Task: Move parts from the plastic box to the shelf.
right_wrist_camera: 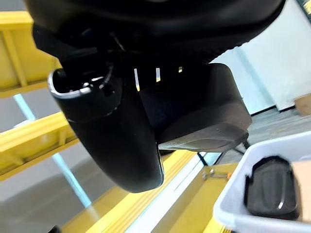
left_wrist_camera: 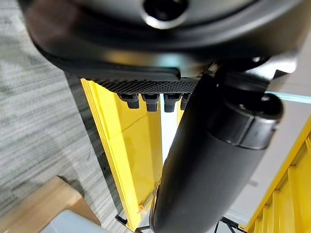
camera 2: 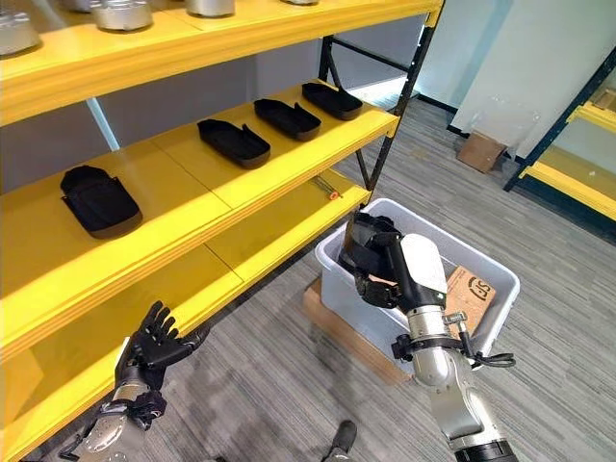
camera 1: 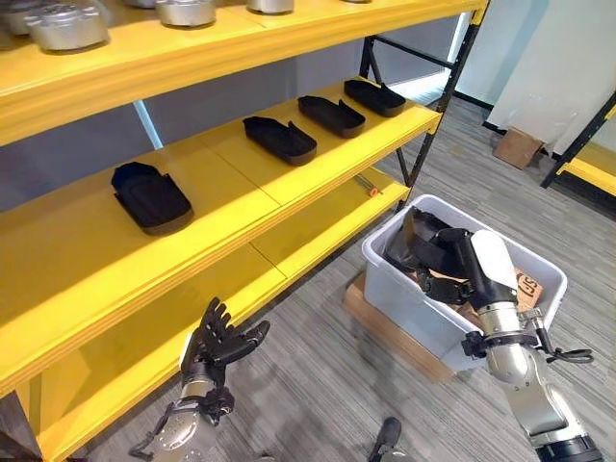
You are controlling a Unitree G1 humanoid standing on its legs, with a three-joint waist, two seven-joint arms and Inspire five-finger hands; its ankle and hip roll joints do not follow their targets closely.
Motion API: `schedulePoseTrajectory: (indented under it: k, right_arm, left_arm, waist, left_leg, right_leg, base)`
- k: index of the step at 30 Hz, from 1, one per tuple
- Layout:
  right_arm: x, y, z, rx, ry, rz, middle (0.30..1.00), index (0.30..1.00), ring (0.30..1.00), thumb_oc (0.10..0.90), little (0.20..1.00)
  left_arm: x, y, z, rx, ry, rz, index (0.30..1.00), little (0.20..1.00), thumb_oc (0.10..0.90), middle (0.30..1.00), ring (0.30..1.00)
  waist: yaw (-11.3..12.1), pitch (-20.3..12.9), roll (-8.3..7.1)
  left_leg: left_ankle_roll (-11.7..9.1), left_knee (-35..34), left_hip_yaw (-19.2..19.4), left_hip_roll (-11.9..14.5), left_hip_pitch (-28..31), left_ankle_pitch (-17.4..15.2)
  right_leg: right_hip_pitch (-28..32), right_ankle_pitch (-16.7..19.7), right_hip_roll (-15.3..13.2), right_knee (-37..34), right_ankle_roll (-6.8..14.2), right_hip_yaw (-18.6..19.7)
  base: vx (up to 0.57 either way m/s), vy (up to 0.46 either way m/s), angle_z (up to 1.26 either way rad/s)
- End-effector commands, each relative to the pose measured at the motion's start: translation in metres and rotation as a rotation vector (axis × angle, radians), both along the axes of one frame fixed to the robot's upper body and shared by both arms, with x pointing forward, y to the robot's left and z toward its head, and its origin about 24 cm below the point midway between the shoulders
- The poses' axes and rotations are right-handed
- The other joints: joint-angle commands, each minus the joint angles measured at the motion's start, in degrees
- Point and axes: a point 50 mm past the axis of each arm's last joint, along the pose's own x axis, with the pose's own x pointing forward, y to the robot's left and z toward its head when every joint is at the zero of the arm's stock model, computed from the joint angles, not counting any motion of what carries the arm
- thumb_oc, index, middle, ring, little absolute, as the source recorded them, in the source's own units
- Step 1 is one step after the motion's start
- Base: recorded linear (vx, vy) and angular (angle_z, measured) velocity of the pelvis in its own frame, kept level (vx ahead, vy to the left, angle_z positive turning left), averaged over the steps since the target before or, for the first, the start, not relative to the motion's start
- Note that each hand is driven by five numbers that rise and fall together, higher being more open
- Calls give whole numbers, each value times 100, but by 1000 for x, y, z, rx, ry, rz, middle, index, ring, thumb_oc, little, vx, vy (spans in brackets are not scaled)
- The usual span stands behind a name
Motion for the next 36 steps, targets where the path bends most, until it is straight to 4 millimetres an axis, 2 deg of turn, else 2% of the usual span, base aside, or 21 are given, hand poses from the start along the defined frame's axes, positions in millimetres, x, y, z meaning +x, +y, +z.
schedulePoseTrajectory:
  k: [1,3,4,5,6,7,8,10,12,13,15,16,20,21,23,26,36]
  right_arm:
    - [16,3,69,-74,-327,46,300,300,300,400,300]
    - [17,3,68,-69,-322,43,300,300,300,400,300]
    - [17,4,68,-63,-325,47,300,300,300,400,300]
    - [17,4,66,-50,-319,49,300,300,300,400,300]
    - [16,3,64,-44,-309,49,300,300,300,400,300]
    - [16,3,64,-44,-309,50,300,300,300,400,300]
    - [13,2,61,-28,-293,60,300,300,300,400,300]
    - [9,1,57,-11,-276,70,300,300,300,400,300]
    - [6,2,59,0,-287,87,300,300,300,400,300]
    - [4,2,61,0,-298,98,300,300,300,400,300]
    - [4,2,61,0,-298,98,300,300,300,400,300]
    - [3,-1,61,-2,-293,95,300,300,300,400,300]
    - [1,-3,62,-6,-295,93,300,300,300,400,300]
    - [0,-4,62,-4,-298,90,300,300,300,400,300]
    - [0,-5,61,4,-295,90,300,300,300,400,300]
    - [-4,-7,61,5,-293,82,300,300,300,400,300]
    - [-5,-6,65,6,-316,93,300,300,300,400,300]
  left_arm:
    - [22,-2,53,80,-290,-30,1000,1000,900,1000,1000]
    - [25,0,56,99,-296,-36,1000,1000,900,1000,1000]
    - [26,1,57,110,-299,-39,1000,1000,900,1000,1000]
    - [28,2,58,124,-302,-46,1000,1000,900,1000,1000]
    - [28,2,58,123,-300,-51,1000,1000,900,1000,1000]
    - [28,2,58,123,-300,-51,1000,1000,900,1000,1000]
    - [28,2,56,124,-288,-64,1000,1000,900,1000,1000]
    - [26,1,52,125,-271,-77,1000,1000,900,1000,1000]
    - [25,-1,50,123,-264,-82,1000,1000,900,1000,1000]
    - [25,-2,49,118,-262,-82,1000,1000,900,1000,1000]
    - [25,-2,49,118,-262,-82,1000,1000,900,1000,1000]
    - [26,-3,49,110,-264,-86,1000,1000,900,1000,1000]
    - [24,-5,46,86,-262,-78,1000,1000,900,1000,1000]
    - [21,-5,44,73,-256,-66,1000,1000,900,1000,1000]
    - [19,-6,42,58,-250,-61,1000,1000,900,1000,1000]
    - [18,-9,40,45,-235,-62,1000,1000,900,1000,1000]
    - [18,-11,39,33,-228,-58,1000,1000,900,1000,1000]
  waist:
    - [133,16,502]
    - [89,22,499]
    - [51,24,515]
    - [-58,46,560]
    - [-107,52,580]
    - [-97,48,578]
    - [-237,85,626]
    - [-327,91,612]
    - [-388,84,576]
    - [-447,105,533]
    - [-464,96,549]
    - [-518,128,519]
    - [-513,26,503]
    - [-454,-42,536]
    - [-456,-89,545]
    - [-447,-197,572]
    - [-435,-238,593]
  left_leg:
    - [191,-2630,-273,-194,979,955]
    - [227,-2630,-322,-232,1002,964]
    - [243,-2630,-349,-228,1012,961]
    - [270,-2628,-477,-207,1076,949]
    - [282,-2622,-533,-196,1102,950]
    - [278,-2626,-520,-194,1088,971]
    - [310,-2590,-705,-179,1110,999]
    - [334,-2518,-849,-192,1106,975]
    - [350,-2475,-995,-245,1101,958]
    - [348,-2460,-1118,-322,1106,964]
    - [345,-2461,-1136,-310,1100,958]
    - [296,-2381,-1351,-368,1062,965]
    - [260,-2383,-1316,-370,1044,954]
    - [253,-2369,-1238,-346,1045,934]
    - [235,-2369,-1242,-328,1054,933]
    - [162,-2415,-1301,-279,1105,1000]
    - [28,-2254,-1427,-140,1144,921]
  right_leg:
    - [421,-356,-133,1146,566,327]
    - [356,-262,-61,1195,545,703]
    - [279,-288,81,1211,503,1067]
    - [213,-587,556,1204,373,1792]
    - [163,-732,811,1217,315,2135]
    - [142,-711,816,1212,306,2147]
    - [8,-1066,1408,1351,166,2793]
    - [7,-1370,1896,1256,36,3021]
    - [-166,-1350,2321,1107,-54,3105]
    - [-309,-1228,2518,850,-102,3194]
    - [-295,-1212,2526,815,-106,3174]
    - [-238,-1161,2520,682,-82,3408]
    - [22,-1064,2546,335,-125,3472]
    - [137,-1033,2468,231,-95,3329]
    - [219,-1051,2521,155,-146,3388]
    - [389,-1103,2490,63,-245,3255]
    - [569,-1350,2516,171,-374,2967]
  base:
    - [15,78,45]
    - [17,94,36]
    - [66,97,23]
    - [102,84,27]
    - [79,57,29]
    - [80,52,41]
    - [77,41,43]
    - [95,13,43]
    - [61,-27,76]
    - [45,-21,44]
    - [22,-20,39]
    - [16,-64,55]
    - [48,-80,51]
    - [72,-98,-2]
    - [59,-90,-8]
    - [47,-98,5]
    - [11,-73,13]
